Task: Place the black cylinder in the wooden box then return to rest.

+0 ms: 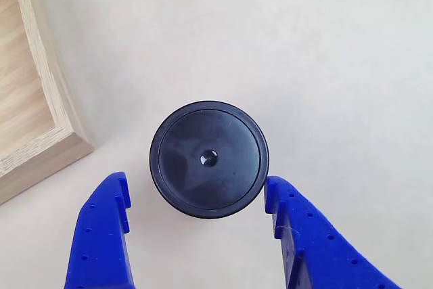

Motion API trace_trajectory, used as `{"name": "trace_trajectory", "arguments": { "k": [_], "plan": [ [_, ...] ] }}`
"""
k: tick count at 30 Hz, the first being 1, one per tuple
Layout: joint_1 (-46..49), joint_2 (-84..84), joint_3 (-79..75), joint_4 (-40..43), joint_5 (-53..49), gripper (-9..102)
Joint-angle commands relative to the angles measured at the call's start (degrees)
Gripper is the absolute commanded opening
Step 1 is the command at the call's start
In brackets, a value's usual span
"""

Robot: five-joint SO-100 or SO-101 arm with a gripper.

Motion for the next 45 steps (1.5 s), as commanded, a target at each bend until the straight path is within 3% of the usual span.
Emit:
{"name": "trace_trajectory", "arguments": {
  "k": [1, 45],
  "plan": [
    [1.8, -0.4, -5.8, -1.8, 1.4, 30],
    [-0.2, 6.0, -7.8, -6.0, 1.5, 30]
  ]
}}
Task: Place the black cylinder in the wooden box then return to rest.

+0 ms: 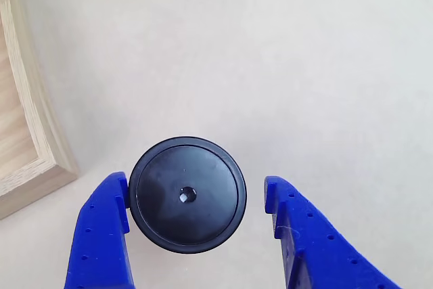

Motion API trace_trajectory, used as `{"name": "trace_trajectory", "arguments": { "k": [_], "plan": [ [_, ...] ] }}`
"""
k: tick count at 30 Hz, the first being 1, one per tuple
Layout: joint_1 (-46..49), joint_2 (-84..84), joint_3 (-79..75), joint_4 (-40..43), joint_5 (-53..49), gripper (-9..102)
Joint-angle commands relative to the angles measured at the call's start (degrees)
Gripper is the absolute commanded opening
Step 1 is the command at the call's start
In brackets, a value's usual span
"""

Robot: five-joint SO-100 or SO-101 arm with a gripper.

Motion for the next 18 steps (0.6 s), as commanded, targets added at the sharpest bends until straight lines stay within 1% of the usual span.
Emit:
{"name": "trace_trajectory", "arguments": {
  "k": [1, 12, 18],
  "plan": [
    [-0.7, -0.1, -4.0, -1.9, -0.1, 30],
    [-1.1, 1.8, -4.1, -2.9, -0.2, 30],
    [-1.2, 2.0, -4.2, -3.1, 0.0, 27]
  ]
}}
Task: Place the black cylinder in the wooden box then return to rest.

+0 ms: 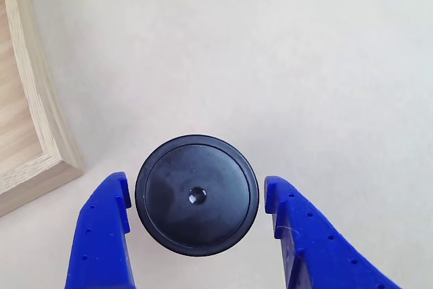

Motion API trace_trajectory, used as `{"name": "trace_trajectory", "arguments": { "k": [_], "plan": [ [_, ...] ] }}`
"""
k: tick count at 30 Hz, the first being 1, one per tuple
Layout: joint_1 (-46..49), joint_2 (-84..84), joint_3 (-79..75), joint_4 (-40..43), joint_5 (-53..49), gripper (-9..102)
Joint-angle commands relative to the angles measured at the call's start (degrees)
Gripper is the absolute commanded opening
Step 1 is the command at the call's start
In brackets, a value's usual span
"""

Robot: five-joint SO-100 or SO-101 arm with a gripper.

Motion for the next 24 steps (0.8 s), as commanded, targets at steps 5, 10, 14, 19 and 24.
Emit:
{"name": "trace_trajectory", "arguments": {
  "k": [5, 10, 14, 19, 24],
  "plan": [
    [-0.2, 0.3, -4.2, -1.9, 0.0, 21],
    [-0.4, 0.4, -4.2, -1.9, -0.1, 18],
    [-0.4, -0.2, -4.2, -1.9, -0.3, 16],
    [-0.3, -4.0, -4.7, -1.1, -0.5, 16],
    [-1.0, -8.4, -7.8, 2.8, -1.2, 16]
  ]
}}
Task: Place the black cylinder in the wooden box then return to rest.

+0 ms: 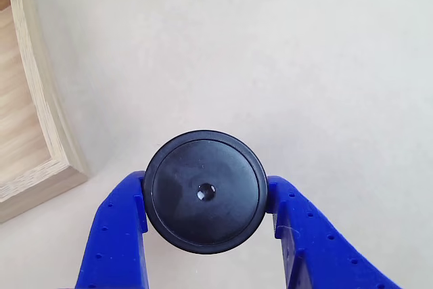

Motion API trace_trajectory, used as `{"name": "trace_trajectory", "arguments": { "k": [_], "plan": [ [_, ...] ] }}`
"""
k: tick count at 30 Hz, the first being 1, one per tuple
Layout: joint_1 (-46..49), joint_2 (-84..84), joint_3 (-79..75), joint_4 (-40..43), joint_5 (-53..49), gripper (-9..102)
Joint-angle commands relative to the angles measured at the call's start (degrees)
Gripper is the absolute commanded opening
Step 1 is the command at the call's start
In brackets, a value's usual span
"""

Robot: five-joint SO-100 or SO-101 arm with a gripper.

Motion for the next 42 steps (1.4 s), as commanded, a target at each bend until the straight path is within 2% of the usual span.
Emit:
{"name": "trace_trajectory", "arguments": {
  "k": [1, 7, 11, 26, 42],
  "plan": [
    [-1.0, -6.3, -8.8, 3.0, -1.3, 16],
    [-3.4, -8.3, -16.6, 15.5, -2.2, 16],
    [-5.5, -8.3, -20.3, 19.3, -3.4, 16],
    [-16.5, -6.6, -27.2, 19.5, -3.5, 16],
    [-29.8, 11.7, -37.2, 16.1, -7.0, 16]
  ]
}}
